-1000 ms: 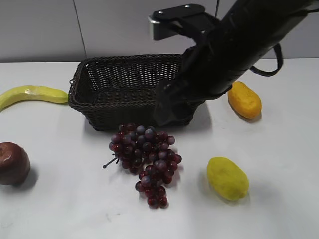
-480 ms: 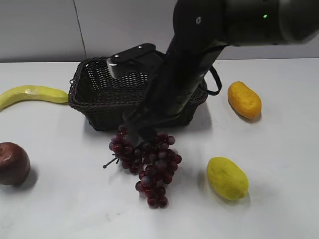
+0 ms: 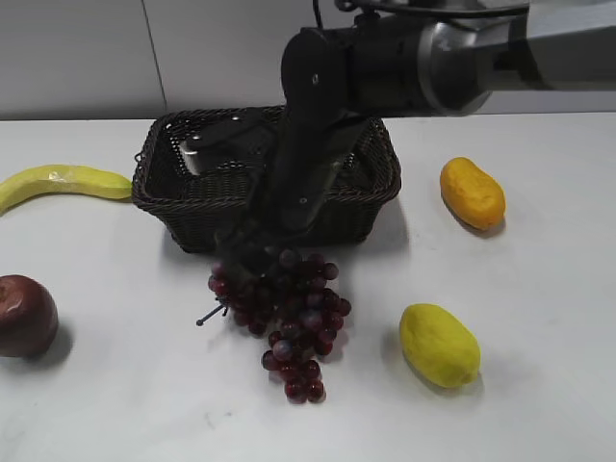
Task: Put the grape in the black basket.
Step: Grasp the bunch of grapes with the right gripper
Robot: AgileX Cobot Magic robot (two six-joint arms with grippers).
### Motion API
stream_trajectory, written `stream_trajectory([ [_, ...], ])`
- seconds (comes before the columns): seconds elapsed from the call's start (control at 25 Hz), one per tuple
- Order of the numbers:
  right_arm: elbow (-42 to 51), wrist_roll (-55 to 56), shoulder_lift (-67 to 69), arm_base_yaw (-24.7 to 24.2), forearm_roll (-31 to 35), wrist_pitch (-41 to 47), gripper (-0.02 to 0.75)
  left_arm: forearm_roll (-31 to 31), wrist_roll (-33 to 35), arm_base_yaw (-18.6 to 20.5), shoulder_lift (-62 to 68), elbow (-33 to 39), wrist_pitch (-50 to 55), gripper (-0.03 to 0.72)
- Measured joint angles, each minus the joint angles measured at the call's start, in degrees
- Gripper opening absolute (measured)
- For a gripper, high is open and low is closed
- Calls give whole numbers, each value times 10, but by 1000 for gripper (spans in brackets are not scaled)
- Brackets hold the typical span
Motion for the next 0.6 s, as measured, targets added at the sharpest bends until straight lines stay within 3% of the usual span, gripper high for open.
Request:
stream_trajectory([
  [0.24, -9, -21, 34, 0, 10, -1, 636, 0, 0, 0, 0, 0, 0, 489],
  [0.36, -11, -41, 44, 0, 18, -1, 589, 0, 0, 0, 0, 0, 0, 489],
  [0.52, -13, -56, 46, 0, 31, 7, 438, 0, 0, 0, 0, 0, 0, 489],
  [0.6, -14, -59, 47, 0, 36, 17, 313, 0, 0, 0, 0, 0, 0, 489],
])
